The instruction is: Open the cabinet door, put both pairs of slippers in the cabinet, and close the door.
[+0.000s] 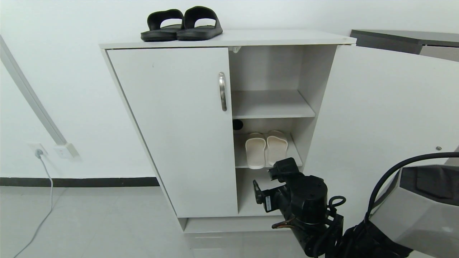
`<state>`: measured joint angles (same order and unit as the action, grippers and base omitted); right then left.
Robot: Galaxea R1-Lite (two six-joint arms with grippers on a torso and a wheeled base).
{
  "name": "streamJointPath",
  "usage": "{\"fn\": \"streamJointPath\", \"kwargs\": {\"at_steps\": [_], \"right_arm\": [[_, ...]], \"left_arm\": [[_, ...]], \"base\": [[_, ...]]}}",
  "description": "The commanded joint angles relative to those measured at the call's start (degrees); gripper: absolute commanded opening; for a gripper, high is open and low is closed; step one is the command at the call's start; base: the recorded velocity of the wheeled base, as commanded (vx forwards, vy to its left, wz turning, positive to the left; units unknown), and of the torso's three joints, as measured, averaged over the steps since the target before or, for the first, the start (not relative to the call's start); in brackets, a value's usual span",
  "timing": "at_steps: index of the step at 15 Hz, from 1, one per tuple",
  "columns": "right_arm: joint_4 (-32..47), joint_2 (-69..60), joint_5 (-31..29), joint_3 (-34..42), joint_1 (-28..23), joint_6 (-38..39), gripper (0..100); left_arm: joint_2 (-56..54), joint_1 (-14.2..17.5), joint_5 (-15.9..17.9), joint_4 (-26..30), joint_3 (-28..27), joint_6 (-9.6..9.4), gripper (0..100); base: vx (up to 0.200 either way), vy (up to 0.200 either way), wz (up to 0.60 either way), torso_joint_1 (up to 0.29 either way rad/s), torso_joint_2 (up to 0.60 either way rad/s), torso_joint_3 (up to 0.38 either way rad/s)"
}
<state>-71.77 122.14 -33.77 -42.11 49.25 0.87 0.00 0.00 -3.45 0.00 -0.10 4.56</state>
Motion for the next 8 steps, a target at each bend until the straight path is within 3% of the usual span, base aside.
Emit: {"fn": "streamJointPath", "kwargs": {"at_steps": [1, 5, 8], "right_arm": [[0.0, 0.3, 0.0, -0.1, -0.4, 0.0, 100], [0.0, 0.5, 0.1, -0.1, -0.6, 0.1, 100], [0.0, 0.5, 0.1, -0.2, -0.6, 0.1, 100]], "left_arm": [[0.1, 0.0, 0.0, 0.0, 0.0, 0.10, 0], [0.1, 0.0, 0.0, 0.0, 0.0, 0.10, 0], [0.1, 0.0, 0.1, 0.0, 0.0, 0.10, 0]], "base": [[0.000, 0.000, 0.00, 0.000, 0.00, 0.000], [0.000, 0.000, 0.00, 0.000, 0.00, 0.000], [0.000, 0.200, 0.00, 0.004, 0.00, 0.007]]}}
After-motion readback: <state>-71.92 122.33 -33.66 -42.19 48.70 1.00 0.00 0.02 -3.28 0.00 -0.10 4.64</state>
